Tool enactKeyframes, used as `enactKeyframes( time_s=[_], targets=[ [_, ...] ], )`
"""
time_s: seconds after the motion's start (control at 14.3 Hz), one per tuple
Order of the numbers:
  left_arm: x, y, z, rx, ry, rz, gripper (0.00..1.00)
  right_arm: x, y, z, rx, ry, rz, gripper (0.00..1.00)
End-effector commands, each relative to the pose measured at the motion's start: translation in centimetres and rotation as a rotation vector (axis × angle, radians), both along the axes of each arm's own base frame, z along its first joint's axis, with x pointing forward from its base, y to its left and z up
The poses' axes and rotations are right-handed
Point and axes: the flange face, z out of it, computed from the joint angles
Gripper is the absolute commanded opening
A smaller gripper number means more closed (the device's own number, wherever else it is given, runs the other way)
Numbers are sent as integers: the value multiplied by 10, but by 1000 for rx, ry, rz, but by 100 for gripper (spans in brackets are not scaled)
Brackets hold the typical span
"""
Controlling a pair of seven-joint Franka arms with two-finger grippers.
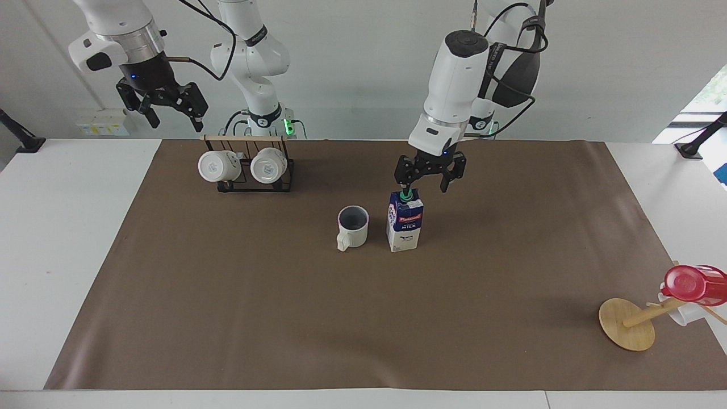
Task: Place cup and milk on table
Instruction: 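Open the left gripper and withdraw it from the carton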
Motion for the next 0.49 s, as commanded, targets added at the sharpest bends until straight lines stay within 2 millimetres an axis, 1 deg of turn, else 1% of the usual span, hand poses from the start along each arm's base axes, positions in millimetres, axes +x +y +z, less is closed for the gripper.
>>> enactKeyframes(
  time_s=[0.0,0.14,0.28,0.42],
  targets=[
    [5,28,32,26,39,-53,100,-6,0,2,20,6,-10,100],
    [15,70,42,52,71,-92,100,-6,0,2,20,6,-10,100],
    [11,97,61,56,65,-161,100,-6,0,2,20,6,-10,100],
    [11,134,71,68,84,-196,100,-6,0,2,18,6,-10,100]
  ],
)
